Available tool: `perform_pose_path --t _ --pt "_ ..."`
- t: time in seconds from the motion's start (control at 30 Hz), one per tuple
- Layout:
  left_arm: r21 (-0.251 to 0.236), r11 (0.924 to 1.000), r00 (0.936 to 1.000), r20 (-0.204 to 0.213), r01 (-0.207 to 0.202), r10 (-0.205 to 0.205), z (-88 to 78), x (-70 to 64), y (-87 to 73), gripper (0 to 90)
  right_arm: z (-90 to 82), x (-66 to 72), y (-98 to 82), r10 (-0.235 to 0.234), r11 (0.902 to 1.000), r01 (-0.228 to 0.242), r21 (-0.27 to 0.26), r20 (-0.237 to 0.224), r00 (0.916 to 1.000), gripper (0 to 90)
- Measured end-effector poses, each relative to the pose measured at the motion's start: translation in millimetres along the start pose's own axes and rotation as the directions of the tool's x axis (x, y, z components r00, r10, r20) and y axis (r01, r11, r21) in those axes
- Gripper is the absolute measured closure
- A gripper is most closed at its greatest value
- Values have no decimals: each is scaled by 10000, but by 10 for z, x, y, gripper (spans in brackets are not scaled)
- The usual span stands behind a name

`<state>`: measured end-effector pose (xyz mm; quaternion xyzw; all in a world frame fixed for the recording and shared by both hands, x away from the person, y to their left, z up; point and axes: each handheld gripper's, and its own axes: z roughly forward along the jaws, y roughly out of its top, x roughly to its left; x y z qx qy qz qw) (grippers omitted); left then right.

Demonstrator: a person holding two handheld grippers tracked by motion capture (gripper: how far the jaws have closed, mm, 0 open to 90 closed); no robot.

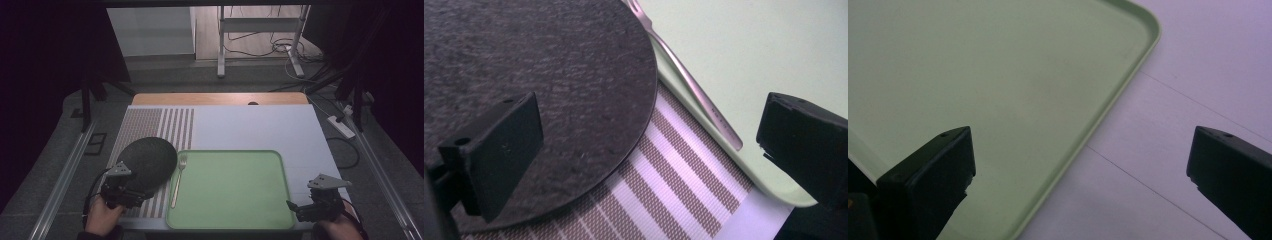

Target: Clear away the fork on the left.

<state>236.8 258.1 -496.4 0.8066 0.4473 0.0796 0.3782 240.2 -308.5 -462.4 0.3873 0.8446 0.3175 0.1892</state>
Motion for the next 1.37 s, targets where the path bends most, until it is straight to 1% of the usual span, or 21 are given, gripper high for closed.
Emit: perform_pose_path --t 0.2,0.3,0.37,0.47,0.57,0.73,0.93,1.1,1.2,1.3,1.37 --pt "44 10000 9996 -263 88 -86 -77 5 -89 0 -1 -3 0 116 9999 -116 -7 11 9999 0" --pt "-137 9998 9993 -324 160 -164 -124 2 -119 0 0 -4 0 133 9999 -133 10 38 9999 0" --pt "-167 9997 9991 -367 190 -196 -144 0 -134 0 0 -5 0 136 9999 -136 9 46 9999 0" --pt "-201 9996 9985 -508 183 -193 -173 -9 -154 0 -1 -9 0 182 9998 -182 -3 63 9998 0" --pt "-128 9998 9972 -729 159 -168 -192 -26 -170 0 -4 -13 0 251 9997 -251 -11 62 9997 0" --pt "-163 9996 9964 -809 228 -240 -227 -32 -197 0 -9 -22 -2 339 9994 -339 -56 66 9994 0" --pt "-179 9994 9944 -1003 301 -318 -277 -49 -241 0 -15 -29 -3 440 9990 -439 -108 52 9990 0" --pt "-65 9999 9911 -1323 159 -167 -311 -103 -275 0 -21 -37 -5 513 9985 -512 -195 37 9987 0" --pt "-163 9997 9910 -1325 156 -177 -334 -111 -296 0 -28 -48 -9 630 9977 -630 -251 -2 9980 0" --pt "-300 9990 9927 -1152 336 -369 -346 -85 -303 0 -30 -56 -11 705 9970 -705 -322 -21 9975 0" --pt "-369 9984 9934 -1052 431 -467 -350 -70 -302 0 -29 -56 -12 677 9973 -677 -290 -3 9977 0"
